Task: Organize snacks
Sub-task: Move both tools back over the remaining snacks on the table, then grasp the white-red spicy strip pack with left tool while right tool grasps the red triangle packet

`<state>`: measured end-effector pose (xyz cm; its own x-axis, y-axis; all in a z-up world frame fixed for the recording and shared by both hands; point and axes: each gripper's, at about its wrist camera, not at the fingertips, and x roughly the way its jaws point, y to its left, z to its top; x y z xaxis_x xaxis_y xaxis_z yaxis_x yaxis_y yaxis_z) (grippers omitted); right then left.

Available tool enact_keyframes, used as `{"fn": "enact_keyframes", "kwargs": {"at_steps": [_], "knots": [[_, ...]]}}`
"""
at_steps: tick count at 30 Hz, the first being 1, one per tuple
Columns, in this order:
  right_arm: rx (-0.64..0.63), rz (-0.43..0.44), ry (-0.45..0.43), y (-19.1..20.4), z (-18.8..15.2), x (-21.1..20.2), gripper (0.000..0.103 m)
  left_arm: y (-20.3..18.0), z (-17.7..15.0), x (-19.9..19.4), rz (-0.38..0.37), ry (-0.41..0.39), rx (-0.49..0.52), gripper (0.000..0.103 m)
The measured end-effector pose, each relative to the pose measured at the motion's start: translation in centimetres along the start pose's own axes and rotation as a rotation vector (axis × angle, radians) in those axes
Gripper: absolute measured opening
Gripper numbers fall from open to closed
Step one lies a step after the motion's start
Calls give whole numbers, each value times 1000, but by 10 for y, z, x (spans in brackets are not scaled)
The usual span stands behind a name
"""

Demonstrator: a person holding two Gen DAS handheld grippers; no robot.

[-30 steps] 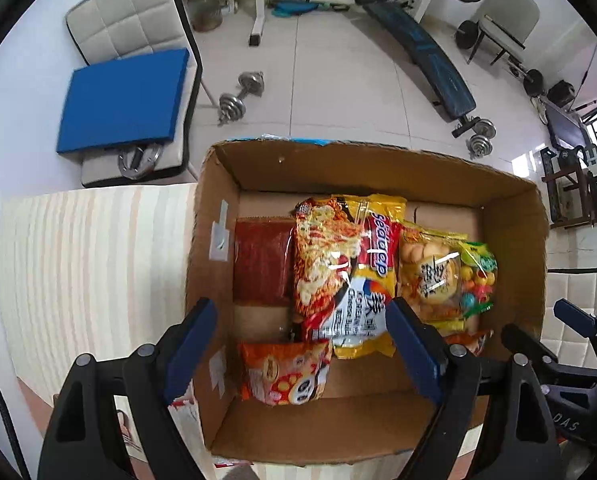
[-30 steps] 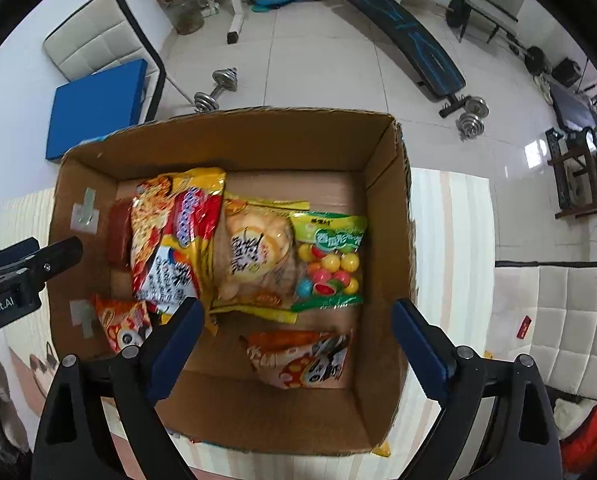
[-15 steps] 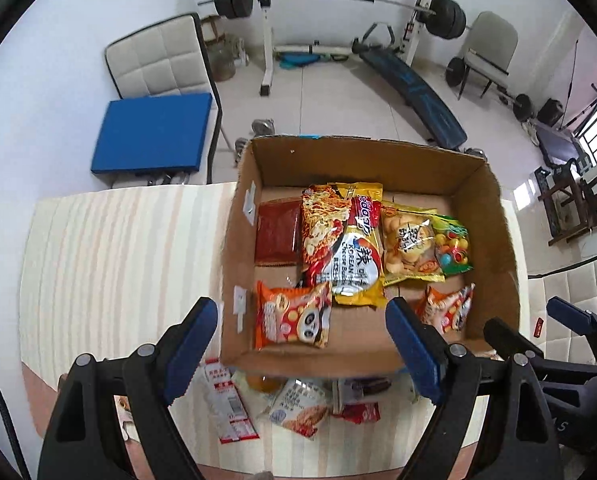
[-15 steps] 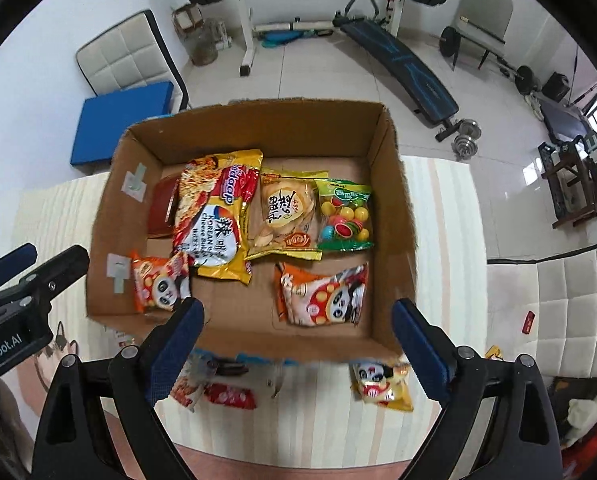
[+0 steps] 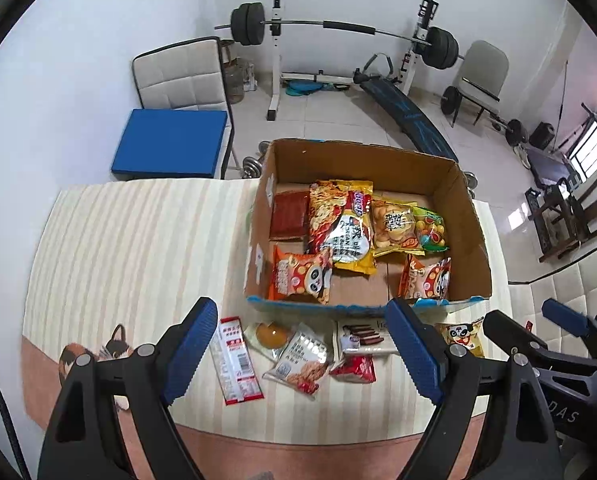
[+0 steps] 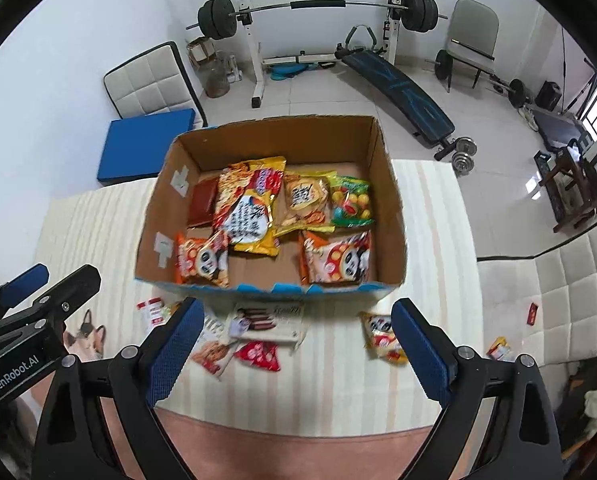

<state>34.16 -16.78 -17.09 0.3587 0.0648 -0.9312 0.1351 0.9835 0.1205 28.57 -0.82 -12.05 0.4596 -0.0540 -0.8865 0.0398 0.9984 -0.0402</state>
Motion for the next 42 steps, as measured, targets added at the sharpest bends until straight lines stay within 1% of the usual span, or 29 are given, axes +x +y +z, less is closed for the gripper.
{"fn": "enact_keyframes", "kwargs": {"at_steps": [2, 6, 8, 10, 11, 13, 16, 17, 20, 24, 26, 27, 28, 29, 30, 31, 33, 38, 39, 40, 42], "knots": [[0, 19, 18, 4, -6, 3, 97, 7, -6, -2, 13, -1, -11, 86], [-2, 68, 103, 17, -23, 30, 97, 26, -26, 8, 48, 30, -43, 86], [-19, 86, 155, 26, -32, 51, 97, 38, -40, 21, 69, 65, -57, 86], [-18, 102, 231, 32, -43, 80, 97, 52, -56, 39, 84, 119, -80, 86], [17, 118, 278, 30, -49, 98, 97, 59, -63, 48, 86, 144, -93, 86], [85, 150, 334, 25, -59, 124, 97, 73, -78, 68, 92, 194, -120, 86], [251, 219, 392, 10, -70, 160, 97, 91, -96, 96, 108, 270, -153, 86], [290, 231, 401, 6, -73, 170, 97, 95, -101, 105, 113, 296, -167, 86], [344, 209, 417, 2, -82, 195, 97, 107, -112, 130, 108, 354, -190, 86], [380, 202, 451, 4, -92, 223, 96, 114, -121, 156, 98, 410, -207, 86], [379, 185, 462, 6, -95, 233, 93, 116, -123, 169, 87, 435, -216, 86], [373, 181, 475, 9, -97, 238, 89, 116, -123, 174, 77, 447, -221, 86], [364, 172, 486, 12, -99, 241, 78, 117, -123, 182, 65, 462, -233, 86], [347, 143, 482, 15, -99, 241, 74, 117, -122, 186, 60, 470, -240, 86], [327, 123, 467, 18, -98, 240, 68, 118, -122, 193, 50, 487, -251, 86], [314, 117, 465, 21, -99, 240, 64, 118, -122, 200, 38, 504, -263, 86], [315, 107, 452, 22, -102, 240, 62, 120, -121, 211, 16, 531, -286, 86], [295, 87, 450, 28, -111, 237, 61, 121, -120, 234, -13, 570, -323, 86], [300, 88, 453, 28, -113, 237, 61, 120, -121, 237, -11, 575, -317, 86], [303, 88, 454, 28, -115, 237, 61, 116, -119, 238, 6, 565, -295, 86], [297, 83, 457, 27, -118, 237, 61, 108, -116, 236, 36, 536, -241, 79]]}}
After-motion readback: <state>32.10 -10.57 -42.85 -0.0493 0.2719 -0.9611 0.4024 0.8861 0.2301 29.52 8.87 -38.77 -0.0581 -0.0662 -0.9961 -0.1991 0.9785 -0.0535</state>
